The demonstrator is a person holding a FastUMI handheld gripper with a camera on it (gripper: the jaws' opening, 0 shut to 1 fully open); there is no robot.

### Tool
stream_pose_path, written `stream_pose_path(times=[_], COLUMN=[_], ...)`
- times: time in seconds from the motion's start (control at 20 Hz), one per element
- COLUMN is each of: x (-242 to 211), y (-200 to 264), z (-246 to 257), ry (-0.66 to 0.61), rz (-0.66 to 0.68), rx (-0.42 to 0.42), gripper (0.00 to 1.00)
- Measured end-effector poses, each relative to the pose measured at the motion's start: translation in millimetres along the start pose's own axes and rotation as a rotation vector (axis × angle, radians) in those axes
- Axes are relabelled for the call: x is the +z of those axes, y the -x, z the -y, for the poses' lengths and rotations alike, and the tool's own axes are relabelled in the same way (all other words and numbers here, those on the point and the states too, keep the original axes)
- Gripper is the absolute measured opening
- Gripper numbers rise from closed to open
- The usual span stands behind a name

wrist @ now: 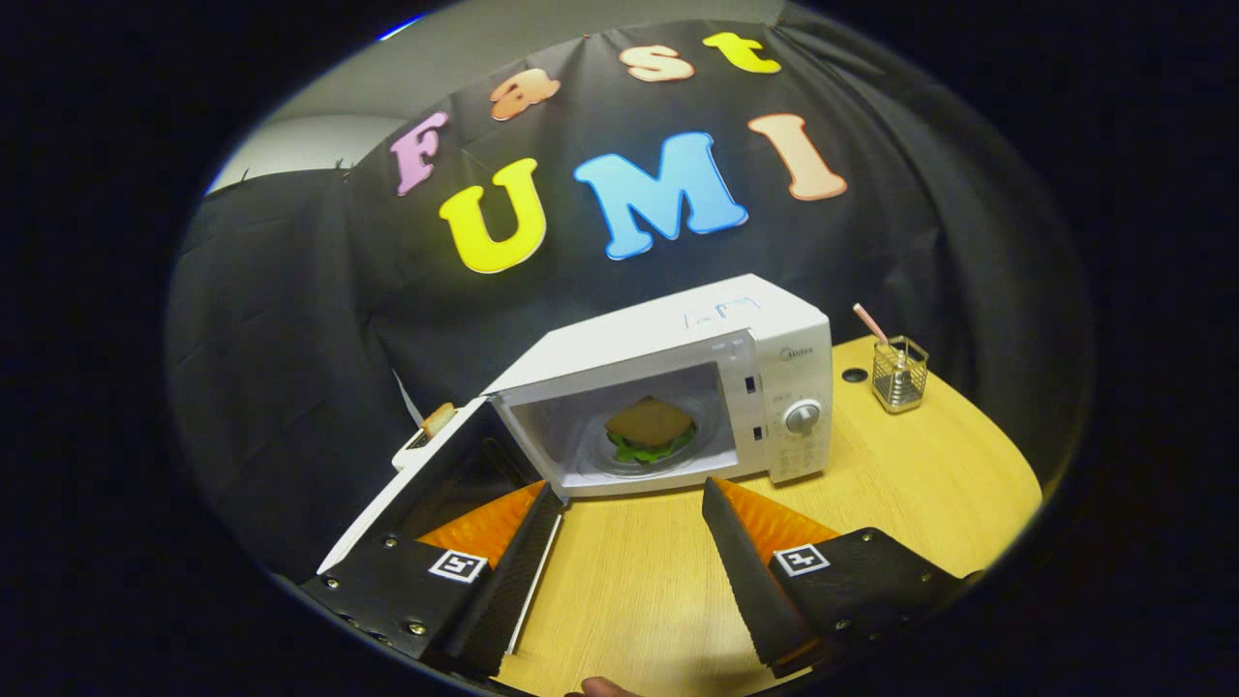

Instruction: Open the microwave, put the food inside, and close the microwave door.

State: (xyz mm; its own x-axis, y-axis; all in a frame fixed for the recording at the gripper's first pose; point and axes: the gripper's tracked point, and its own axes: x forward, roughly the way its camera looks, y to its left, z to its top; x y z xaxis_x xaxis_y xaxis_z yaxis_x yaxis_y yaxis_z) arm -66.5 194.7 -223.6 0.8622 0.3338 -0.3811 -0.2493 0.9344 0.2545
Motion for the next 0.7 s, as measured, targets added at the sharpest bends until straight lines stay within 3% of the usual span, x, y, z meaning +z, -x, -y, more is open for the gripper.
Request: stream_pose_path(times=[0.15, 0.2, 0.25, 0.3, 0.4, 0.45, 0.5, 0.7], x=[13, 16, 17, 17, 13, 11, 4, -15], y=[17, 23, 26, 28, 36, 39, 47, 52], z=[-26, -36, -42, -44, -72, -83, -94, -152], ry=[0.080, 0.122, 0.169, 0.208, 0.220, 0.230, 0.249, 0.283], rz=[0.049, 0.064, 0.070, 0.080, 0.088, 0.083, 0.074, 0.079], rx=[0.023, 0.033, 0.026, 0.011, 0.102, 0.125, 0.166, 0.300], gripper=[0.85, 0.73, 0.67, 0.48, 0.11, 0.11, 0.02, 0.02])
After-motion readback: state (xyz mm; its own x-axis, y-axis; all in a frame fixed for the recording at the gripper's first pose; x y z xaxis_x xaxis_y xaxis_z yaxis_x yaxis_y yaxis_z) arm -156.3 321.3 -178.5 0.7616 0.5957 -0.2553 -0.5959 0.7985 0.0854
